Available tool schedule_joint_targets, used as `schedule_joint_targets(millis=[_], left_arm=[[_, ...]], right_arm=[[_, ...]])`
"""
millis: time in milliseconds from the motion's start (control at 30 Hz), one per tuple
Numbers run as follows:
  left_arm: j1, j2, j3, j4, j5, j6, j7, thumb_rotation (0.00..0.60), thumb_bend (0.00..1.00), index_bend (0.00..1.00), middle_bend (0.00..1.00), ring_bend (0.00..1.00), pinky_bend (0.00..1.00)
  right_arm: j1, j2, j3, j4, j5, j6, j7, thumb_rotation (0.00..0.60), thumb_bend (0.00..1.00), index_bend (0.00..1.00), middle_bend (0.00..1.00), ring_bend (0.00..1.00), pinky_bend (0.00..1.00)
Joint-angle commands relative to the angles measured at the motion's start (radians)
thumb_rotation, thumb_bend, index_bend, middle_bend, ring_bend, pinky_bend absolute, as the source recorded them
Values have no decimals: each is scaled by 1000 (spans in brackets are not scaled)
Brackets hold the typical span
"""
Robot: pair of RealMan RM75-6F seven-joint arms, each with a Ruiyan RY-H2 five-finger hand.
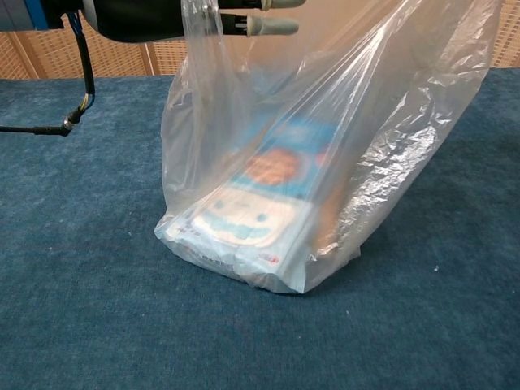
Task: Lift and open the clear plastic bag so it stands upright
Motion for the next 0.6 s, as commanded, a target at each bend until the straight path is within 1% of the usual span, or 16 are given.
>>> schedule_joint_targets(millis=[33,333,600], left_arm=[[-12,1,5,-2,-1,13,-5,0,115,165,226,119,120],[-69,-10,21,-4,7,57,-14,0,115,164,227,119,120],[-143,-15,42,-2,20,112,-45,0,116,165,228,119,120]], right_arm=[[2,4,2,-5,2,0,-4,545,62,263,251,124,90],[26,12,4,-45,3,-8,-39,544,61,260,248,124,90],[77,-7,-7,-91,11,-22,-107,543,61,260,247,124,90]])
